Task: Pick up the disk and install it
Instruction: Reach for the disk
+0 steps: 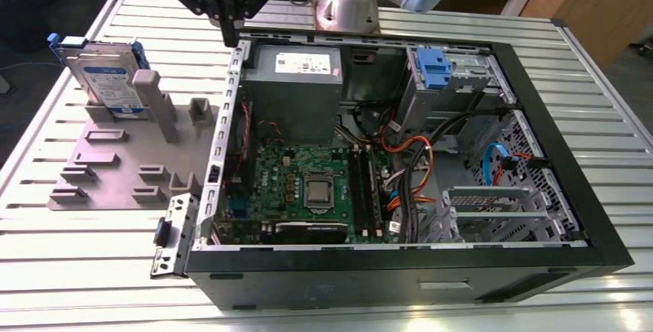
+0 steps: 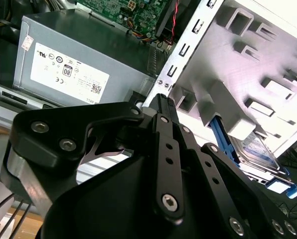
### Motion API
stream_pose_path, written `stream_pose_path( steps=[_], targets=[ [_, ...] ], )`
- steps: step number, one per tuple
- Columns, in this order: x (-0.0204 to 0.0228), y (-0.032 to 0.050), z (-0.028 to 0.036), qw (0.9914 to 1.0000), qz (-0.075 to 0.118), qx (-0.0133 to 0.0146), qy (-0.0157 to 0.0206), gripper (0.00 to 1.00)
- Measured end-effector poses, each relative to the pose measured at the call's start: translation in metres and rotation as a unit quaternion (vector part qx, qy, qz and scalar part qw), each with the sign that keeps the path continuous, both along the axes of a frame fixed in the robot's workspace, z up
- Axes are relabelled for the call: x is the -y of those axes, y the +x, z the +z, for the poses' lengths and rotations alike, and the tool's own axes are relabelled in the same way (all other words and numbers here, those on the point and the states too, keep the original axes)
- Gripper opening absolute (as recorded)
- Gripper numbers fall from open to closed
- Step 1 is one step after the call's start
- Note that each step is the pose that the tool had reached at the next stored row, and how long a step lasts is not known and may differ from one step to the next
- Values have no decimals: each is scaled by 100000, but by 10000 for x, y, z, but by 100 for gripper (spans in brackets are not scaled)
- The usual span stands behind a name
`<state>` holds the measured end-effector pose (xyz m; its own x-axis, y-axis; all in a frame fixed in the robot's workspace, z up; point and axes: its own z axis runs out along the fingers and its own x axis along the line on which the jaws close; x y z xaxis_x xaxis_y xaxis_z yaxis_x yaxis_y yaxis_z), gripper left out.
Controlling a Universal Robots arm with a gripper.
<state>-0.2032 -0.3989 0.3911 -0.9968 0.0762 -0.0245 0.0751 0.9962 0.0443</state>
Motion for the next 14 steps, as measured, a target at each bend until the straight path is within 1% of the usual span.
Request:
stream_pose_path(
  steps=[4,6,9,14],
  targets=[
    [-1,-5,0,100000,-10,-3,0,11],
    [-6,-35,-1,100000,-5,0,-1,11],
    [-25,-68,-2,100000,-1,2,4,11],
    [-51,-87,-4,100000,0,0,3,11]
  ],
)
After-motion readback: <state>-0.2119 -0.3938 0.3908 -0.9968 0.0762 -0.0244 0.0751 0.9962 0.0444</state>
